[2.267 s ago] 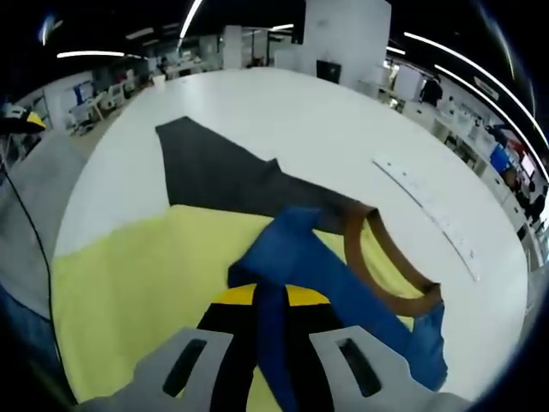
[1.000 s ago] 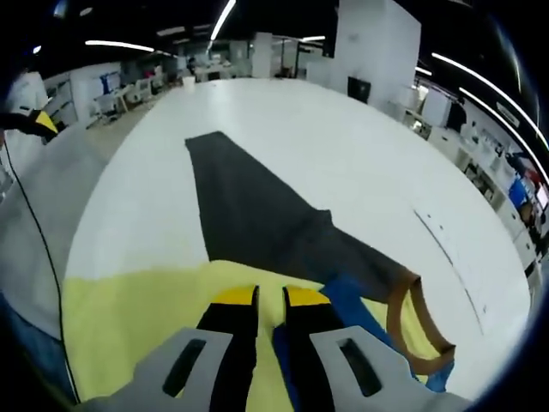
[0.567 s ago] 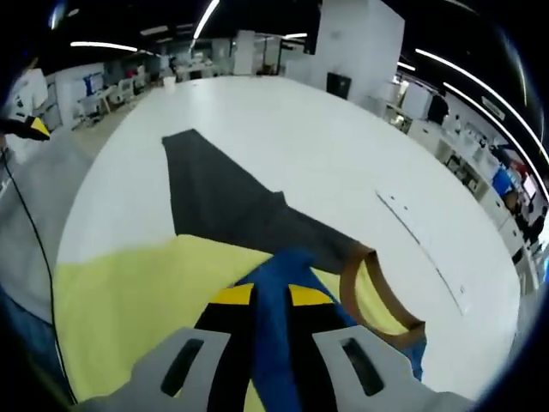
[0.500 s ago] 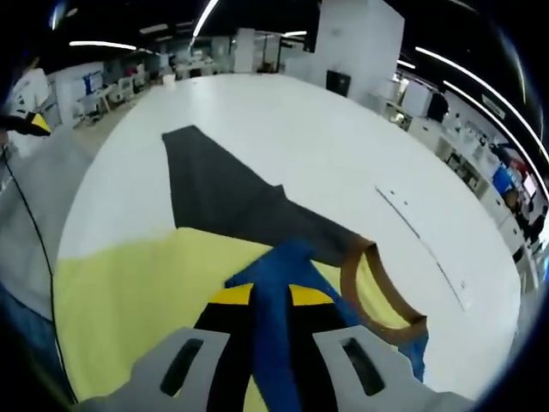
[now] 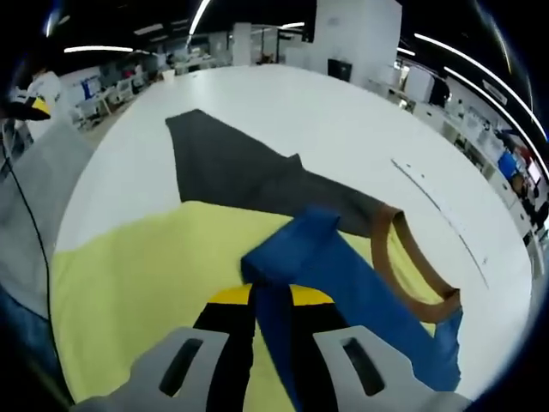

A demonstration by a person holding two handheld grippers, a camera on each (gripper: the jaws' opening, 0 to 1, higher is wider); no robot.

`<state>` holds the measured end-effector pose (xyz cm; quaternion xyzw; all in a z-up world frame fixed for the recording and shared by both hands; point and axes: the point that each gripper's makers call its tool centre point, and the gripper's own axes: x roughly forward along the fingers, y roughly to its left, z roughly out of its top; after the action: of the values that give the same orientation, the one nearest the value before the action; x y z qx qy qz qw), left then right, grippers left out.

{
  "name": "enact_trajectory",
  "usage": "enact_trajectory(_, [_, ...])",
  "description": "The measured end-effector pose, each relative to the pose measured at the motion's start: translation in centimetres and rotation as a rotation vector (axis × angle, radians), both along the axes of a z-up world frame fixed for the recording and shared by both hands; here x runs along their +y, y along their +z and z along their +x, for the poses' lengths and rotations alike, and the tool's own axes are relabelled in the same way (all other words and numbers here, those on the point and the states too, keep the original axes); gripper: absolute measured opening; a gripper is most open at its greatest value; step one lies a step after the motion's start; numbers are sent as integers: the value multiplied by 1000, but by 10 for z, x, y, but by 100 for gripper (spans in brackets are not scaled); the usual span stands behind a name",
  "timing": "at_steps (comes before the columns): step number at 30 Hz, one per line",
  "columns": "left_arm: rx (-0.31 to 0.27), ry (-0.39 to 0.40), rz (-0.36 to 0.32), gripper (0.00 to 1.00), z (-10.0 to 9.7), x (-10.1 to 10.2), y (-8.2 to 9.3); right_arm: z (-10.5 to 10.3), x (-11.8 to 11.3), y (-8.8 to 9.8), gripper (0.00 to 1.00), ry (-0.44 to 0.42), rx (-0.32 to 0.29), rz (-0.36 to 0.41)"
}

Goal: Fold the garment on the visible template until the final outline fits inside the template.

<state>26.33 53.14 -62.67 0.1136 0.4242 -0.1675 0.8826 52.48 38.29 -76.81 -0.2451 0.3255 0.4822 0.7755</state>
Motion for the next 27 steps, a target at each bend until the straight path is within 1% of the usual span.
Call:
enact_trajectory(1, [0,0,1,93,0,1,0,1,1,1,14,-12,5,19])
enact_trajectory(2, [2,1,3,93,0,2,0,5,4,4,13,-53,13,56])
enact_trajectory(3, [6,5,5,93,1,3,0,13,1,2,13,-58,2,34])
enact_trajectory(4, [12,8,6,93,1,4,-1,16,1,2,13,-42,-36,12])
enact_trajectory(8, [26,7,8,92,1,6,-4,12,12,3,13,-31,-20,27])
enact_trajectory(10, [30,6,6,92,2,4,-5,14,17,7,13,-36,-20,49])
enact_trajectory(11, [31,7,2,92,1,3,-6,14,24,13,13,-37,-29,76])
enact_trajectory(12, [32,7,-1,92,3,4,-6,15,28,16,13,-34,-36,85])
enact_trajectory(14, [38,4,-3,92,3,3,-8,15,37,20,13,-10,-46,89])
enact_trajectory(17, [42,3,-3,92,7,4,-9,9,49,21,13,20,-40,97])
enact_trajectory(23, [40,-8,-3,92,10,2,-7,3,51,19,13,37,-25,96])
enact_trajectory(26, [46,-12,1,92,10,1,-8,1,52,25,14,38,-22,107])
enact_trajectory(27, [46,-13,1,92,10,1,-8,0,53,29,14,41,-25,119])
